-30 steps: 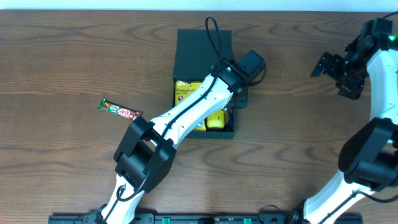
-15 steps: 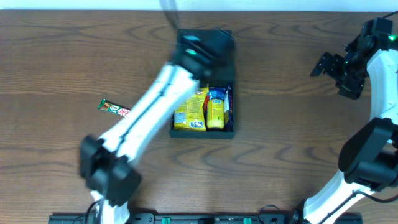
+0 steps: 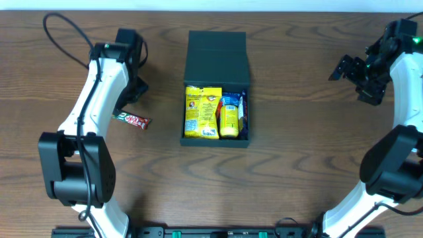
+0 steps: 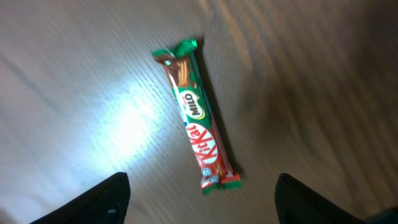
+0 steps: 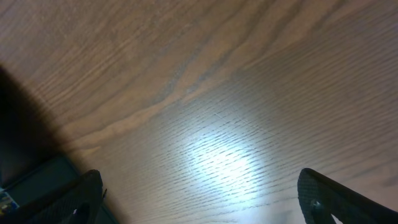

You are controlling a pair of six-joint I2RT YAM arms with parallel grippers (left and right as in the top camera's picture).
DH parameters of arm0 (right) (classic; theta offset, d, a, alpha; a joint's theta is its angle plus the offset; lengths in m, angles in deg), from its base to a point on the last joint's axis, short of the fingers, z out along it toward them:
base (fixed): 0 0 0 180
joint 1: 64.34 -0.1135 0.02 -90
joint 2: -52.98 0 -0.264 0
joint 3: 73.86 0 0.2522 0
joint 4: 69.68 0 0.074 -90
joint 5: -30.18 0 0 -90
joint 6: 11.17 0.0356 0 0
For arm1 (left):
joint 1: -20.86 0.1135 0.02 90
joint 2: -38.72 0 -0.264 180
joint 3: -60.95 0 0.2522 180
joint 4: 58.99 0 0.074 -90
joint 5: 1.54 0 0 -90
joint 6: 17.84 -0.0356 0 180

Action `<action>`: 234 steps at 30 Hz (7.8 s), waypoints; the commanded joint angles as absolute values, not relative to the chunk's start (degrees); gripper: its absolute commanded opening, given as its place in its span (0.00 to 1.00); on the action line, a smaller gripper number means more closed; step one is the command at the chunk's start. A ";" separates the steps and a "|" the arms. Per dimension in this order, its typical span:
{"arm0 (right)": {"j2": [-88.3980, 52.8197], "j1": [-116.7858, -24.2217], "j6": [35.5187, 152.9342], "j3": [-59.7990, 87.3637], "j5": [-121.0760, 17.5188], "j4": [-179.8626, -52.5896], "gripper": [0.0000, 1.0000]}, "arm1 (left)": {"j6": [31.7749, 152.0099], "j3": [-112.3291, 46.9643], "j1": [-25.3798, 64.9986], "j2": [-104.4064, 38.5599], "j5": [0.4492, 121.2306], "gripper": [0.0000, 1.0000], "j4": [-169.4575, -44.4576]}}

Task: Pack container
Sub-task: 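Release the bar and move the left gripper back to the Milo KitKat, then grasp the green Milo KitKat bar with the left gripper, then carry the KitKat into the box and push it down beside the Dairy Milk, then lift the left gripper out and bring both grippers to the lid edges, then swing the box lid closed over the snacks with both grippers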

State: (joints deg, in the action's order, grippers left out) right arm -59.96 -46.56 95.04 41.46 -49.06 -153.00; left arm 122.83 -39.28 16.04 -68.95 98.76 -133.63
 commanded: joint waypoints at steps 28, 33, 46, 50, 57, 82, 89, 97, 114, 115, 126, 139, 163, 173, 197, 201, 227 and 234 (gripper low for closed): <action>-59.74 -46.43 92.04 42.64 -50.57 -152.87 0.99 | 122.02 -30.91 19.06 -69.54 90.13 0.82 -125.48; -59.74 -46.65 92.02 42.64 -50.57 -153.07 0.99 | 123.53 -30.91 19.08 -69.54 90.11 0.84 -124.98; -59.74 -46.78 92.00 42.56 -50.57 -153.26 0.99 | 123.88 -21.54 19.78 -69.61 90.32 0.87 -113.74; -59.74 -46.78 92.00 42.56 -50.57 -153.15 0.99 | 124.95 -19.85 19.78 -69.61 90.37 0.87 -110.75; -59.74 -46.78 92.02 42.56 -50.57 -153.02 0.99 | 125.37 -17.08 19.78 -69.61 90.52 0.81 -104.08; -59.74 -46.78 92.04 42.56 -50.54 -153.04 0.99 | 125.37 -16.99 19.78 -70.81 90.26 0.49 -103.60; -59.74 -46.78 92.04 42.56 -50.57 -153.00 0.99 | 125.30 -16.99 19.78 -70.81 89.89 0.34 -104.21; -59.74 -46.78 92.02 42.56 -50.57 -153.02 0.99 | 123.40 -17.14 19.78 -70.62 89.87 0.13 -105.50; -59.74 -42.54 91.60 42.56 -50.57 -151.75 0.99 | 105.41 -29.73 11.34 -56.65 90.52 0.06 -109.07; -59.74 -42.28 91.60 42.56 -50.57 -151.75 0.99 | 104.38 -30.10 9.44 -56.41 90.52 0.06 -108.91; -59.74 -41.42 91.60 42.56 -50.57 -151.54 0.99 | 97.65 -30.91 -14.06 -59.42 88.53 0.06 -104.94; -59.74 -41.42 91.63 42.56 -49.65 -152.02 0.99 | 97.63 -30.93 -18.71 -66.03 83.90 0.06 -103.27; -59.74 -41.42 91.63 42.56 -49.19 -152.41 0.99 | 97.80 -31.11 -19.63 -66.24 79.22 0.66 -100.98; -59.74 -41.44 91.63 42.56 -49.19 -152.45 0.99 | 92.87 -40.90 -16.22 -62.86 92.25 0.61 -106.75; -59.74 -45.58 96.17 42.56 -34.70 -151.23 0.02 | 90.15 -44.03 17.53 -58.79 92.66 0.06 -114.90; -60.55 -53.90 96.11 42.56 -34.17 -145.39 0.02 | 89.94 -44.00 17.77 -63.99 81.52 0.06 -110.36; -83.50 -66.14 101.66 43.43 -15.40 -129.90 0.02 | 98.13 -63.98 15.80 -99.64 54.46 0.05 -112.30; -85.75 -66.71 103.38 43.43 -12.21 -128.13 0.02 | 98.44 -63.98 15.19 -100.69 52.80 0.06 -110.27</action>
State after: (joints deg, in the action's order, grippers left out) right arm -83.44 -66.19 102.31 42.34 -15.31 -128.61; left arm 97.87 -62.74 15.69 -100.06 54.11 -110.92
